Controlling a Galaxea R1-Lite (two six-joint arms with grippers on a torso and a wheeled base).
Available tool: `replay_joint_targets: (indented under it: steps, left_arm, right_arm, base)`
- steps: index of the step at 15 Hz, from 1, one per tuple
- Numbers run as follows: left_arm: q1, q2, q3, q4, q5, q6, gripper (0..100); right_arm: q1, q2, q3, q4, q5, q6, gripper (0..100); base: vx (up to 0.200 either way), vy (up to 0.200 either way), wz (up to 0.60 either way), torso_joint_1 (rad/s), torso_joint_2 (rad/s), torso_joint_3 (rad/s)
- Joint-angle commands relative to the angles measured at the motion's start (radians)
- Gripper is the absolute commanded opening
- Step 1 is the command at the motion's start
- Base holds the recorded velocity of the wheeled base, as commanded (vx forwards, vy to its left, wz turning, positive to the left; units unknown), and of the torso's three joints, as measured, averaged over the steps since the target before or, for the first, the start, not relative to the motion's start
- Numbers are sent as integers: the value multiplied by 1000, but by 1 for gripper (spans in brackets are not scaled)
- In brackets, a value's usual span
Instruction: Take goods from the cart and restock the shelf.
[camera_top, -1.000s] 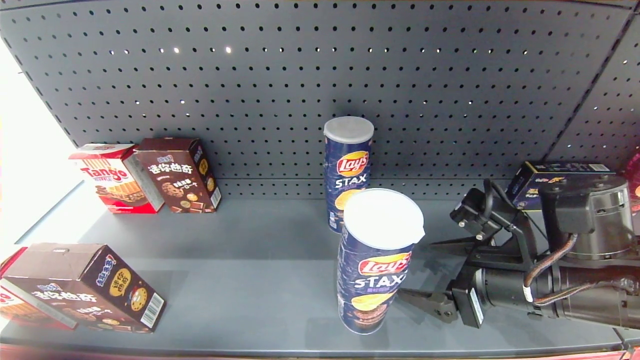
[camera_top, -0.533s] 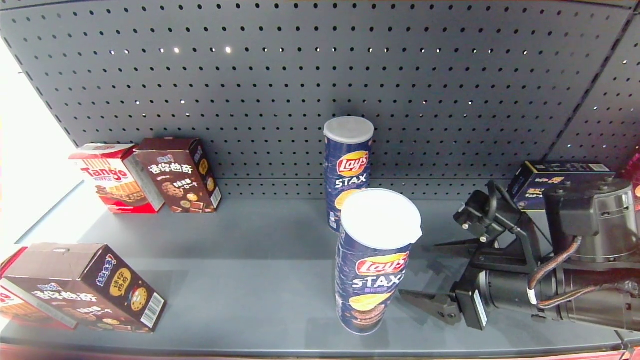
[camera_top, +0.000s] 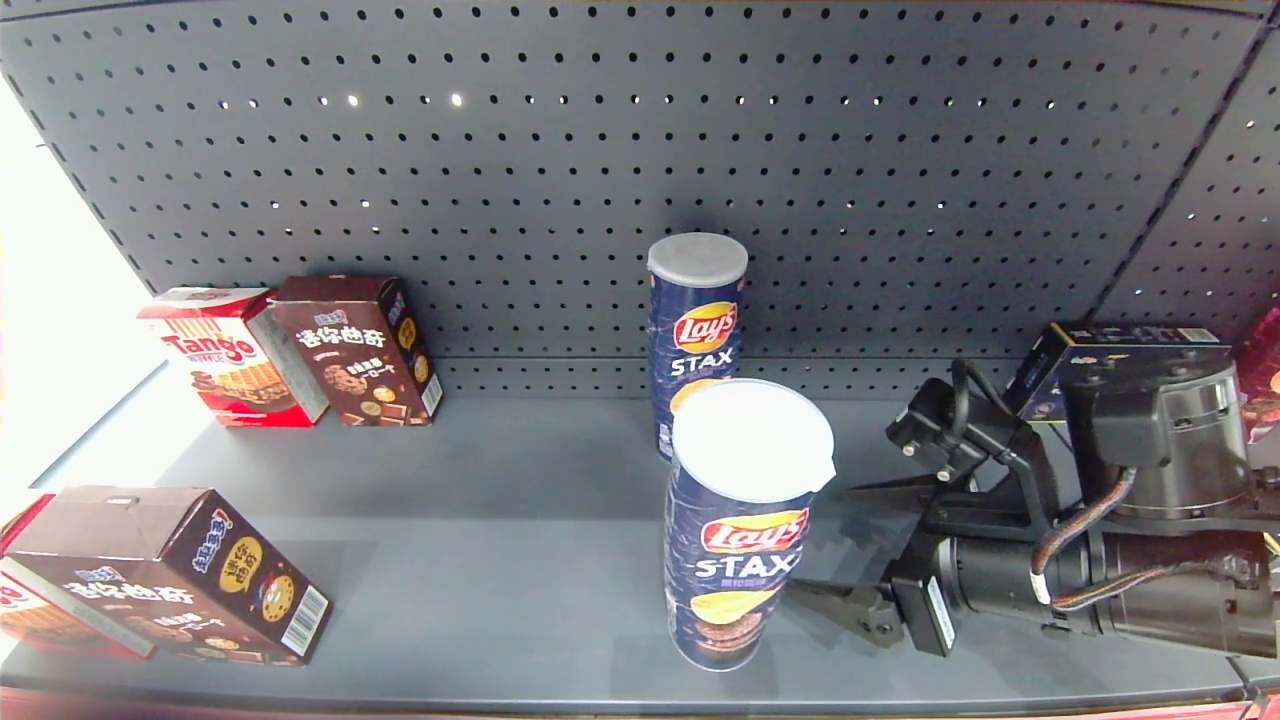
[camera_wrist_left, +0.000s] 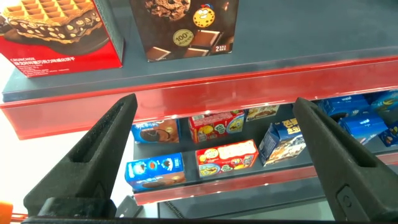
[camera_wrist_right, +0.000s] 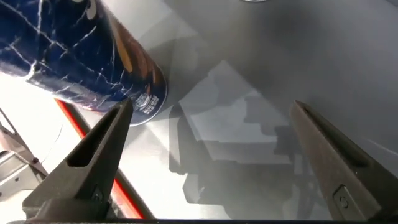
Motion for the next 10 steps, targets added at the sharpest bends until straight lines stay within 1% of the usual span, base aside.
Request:
replay_joint_targets:
  steps: [1, 3, 6, 10]
  left_arm:
    - [0, 2, 0, 0, 1, 0, 100]
    - [0, 2, 0, 0, -1, 0, 100]
    - [0, 2, 0, 0, -1, 0, 100]
    - [0, 2, 0, 0, -1, 0, 100]
  right_arm:
    - [17, 4, 2, -1, 0, 0, 100]
    - [24, 1, 11, -1, 0, 0, 100]
    - [6, -21, 25, -1, -2, 0, 100]
    - [4, 8, -12, -1, -2, 0, 100]
  base:
    - [0, 0, 0, 0, 0, 0]
    - [0, 0, 0, 0, 0, 0]
    - [0, 0, 0, 0, 0, 0]
    - [0, 0, 0, 0, 0, 0]
